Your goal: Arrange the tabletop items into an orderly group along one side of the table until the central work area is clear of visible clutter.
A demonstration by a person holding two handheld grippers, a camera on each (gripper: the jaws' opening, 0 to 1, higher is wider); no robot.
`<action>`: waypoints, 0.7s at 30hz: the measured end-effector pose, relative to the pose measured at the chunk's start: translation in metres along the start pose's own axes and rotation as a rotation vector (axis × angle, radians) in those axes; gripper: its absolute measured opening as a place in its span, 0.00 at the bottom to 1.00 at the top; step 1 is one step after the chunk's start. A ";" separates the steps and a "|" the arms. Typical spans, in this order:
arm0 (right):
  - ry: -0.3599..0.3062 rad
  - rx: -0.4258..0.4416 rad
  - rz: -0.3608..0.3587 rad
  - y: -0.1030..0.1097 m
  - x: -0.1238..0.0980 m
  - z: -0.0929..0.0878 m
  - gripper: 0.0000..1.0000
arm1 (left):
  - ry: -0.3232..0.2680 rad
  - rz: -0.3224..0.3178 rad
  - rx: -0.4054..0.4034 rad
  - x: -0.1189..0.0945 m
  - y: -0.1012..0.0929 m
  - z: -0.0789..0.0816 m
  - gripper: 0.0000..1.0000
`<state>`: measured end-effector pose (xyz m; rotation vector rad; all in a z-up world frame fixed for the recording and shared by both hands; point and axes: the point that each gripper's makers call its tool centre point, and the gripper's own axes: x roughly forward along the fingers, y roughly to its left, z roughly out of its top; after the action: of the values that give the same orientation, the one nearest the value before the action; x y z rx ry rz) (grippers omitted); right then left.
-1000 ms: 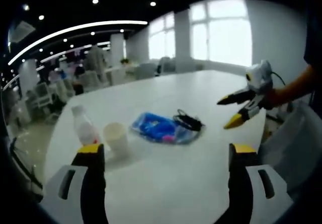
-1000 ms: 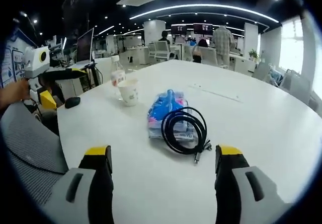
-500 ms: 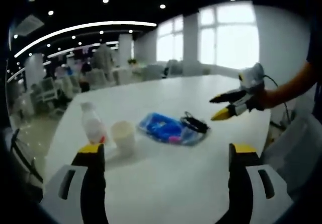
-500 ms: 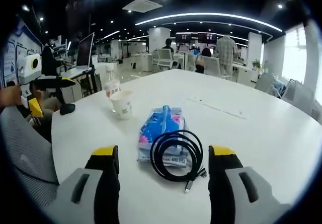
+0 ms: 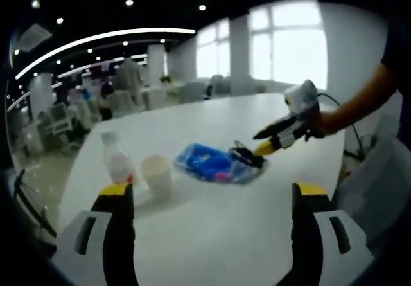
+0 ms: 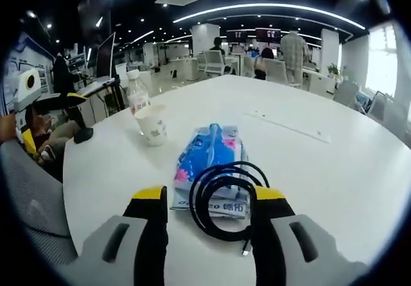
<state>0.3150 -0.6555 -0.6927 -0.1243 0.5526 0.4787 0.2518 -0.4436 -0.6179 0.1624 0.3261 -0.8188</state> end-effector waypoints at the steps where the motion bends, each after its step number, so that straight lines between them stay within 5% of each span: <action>1: 0.002 0.005 0.003 0.000 0.001 -0.001 0.47 | 0.008 0.000 0.002 0.000 0.000 -0.001 1.00; 21: 0.128 0.077 0.070 0.010 0.036 -0.019 0.28 | 0.048 0.036 0.003 0.001 0.008 -0.008 0.97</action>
<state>0.3283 -0.6365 -0.7281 -0.0630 0.7021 0.5192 0.2566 -0.4367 -0.6256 0.1903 0.3660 -0.7809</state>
